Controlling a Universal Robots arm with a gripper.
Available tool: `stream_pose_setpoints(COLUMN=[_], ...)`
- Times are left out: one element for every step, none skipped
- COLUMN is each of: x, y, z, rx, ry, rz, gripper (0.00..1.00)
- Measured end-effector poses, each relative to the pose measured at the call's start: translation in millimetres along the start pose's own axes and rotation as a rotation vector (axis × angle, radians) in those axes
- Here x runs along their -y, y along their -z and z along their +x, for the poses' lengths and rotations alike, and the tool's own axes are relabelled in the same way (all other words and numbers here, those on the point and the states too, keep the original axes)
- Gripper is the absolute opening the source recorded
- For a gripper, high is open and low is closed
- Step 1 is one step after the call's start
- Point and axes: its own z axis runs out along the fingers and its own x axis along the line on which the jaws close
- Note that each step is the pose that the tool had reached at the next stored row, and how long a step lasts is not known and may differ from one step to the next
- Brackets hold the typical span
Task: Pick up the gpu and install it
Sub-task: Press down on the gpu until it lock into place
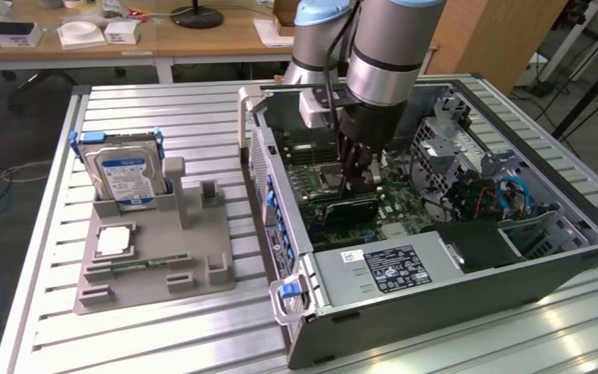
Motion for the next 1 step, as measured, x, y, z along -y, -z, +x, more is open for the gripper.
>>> stream_pose_setpoints(x=[0.0], y=[0.0], z=[0.0], rx=[0.0], ry=[0.0], rz=[0.0], gripper=[0.11])
